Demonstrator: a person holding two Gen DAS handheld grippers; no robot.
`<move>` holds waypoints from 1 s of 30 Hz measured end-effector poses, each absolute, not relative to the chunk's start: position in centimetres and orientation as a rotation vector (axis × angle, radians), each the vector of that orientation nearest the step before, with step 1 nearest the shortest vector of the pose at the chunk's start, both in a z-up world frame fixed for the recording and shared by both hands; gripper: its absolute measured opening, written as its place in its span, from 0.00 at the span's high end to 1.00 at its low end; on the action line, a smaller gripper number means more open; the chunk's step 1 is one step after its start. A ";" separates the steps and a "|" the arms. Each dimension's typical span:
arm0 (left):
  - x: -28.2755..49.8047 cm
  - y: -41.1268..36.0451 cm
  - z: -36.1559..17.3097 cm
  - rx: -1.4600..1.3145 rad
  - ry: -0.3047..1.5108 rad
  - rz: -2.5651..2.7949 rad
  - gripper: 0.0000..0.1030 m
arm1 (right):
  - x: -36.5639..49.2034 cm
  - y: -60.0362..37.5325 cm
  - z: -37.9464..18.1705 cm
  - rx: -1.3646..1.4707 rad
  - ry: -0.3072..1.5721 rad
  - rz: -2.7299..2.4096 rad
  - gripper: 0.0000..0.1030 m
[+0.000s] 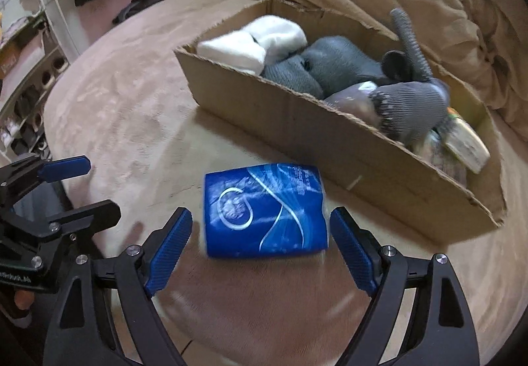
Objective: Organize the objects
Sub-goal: 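Grasp the blue Vinda tissue pack with the right gripper, then lower the blue tissue pack into the box and open the right gripper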
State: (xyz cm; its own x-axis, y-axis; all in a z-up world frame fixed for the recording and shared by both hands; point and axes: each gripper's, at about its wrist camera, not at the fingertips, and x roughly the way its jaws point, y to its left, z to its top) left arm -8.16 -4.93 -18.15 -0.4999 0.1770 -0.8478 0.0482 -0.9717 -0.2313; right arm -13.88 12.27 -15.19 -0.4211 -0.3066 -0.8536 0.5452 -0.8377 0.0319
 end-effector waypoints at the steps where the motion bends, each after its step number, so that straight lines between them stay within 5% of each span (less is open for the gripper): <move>1: -8.3 -5.0 -18.4 -1.537 -0.354 2.633 0.15 | -14.1 12.2 -15.5 1.293 0.347 -2.258 0.15; 6: -8.7 -4.9 -18.9 -1.538 -0.340 2.639 0.15 | -14.8 11.9 -16.6 1.303 0.348 -2.256 0.15; 11: -8.4 -4.7 -18.4 -1.527 -0.341 2.638 0.15 | -15.0 12.5 -16.3 1.306 0.326 -2.255 0.27; 30: -5.4 -1.2 -10.0 -1.277 -0.245 2.705 0.15 | -9.1 18.8 -8.1 1.219 0.213 -2.415 0.28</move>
State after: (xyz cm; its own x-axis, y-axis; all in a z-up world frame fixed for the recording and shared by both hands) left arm -5.39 -1.20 -9.96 -0.6301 0.1951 -0.7516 -0.0569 -0.9769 -0.2059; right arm -9.15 18.83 -8.08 -0.5241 -0.3024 -0.7962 0.4370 -0.8979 0.0533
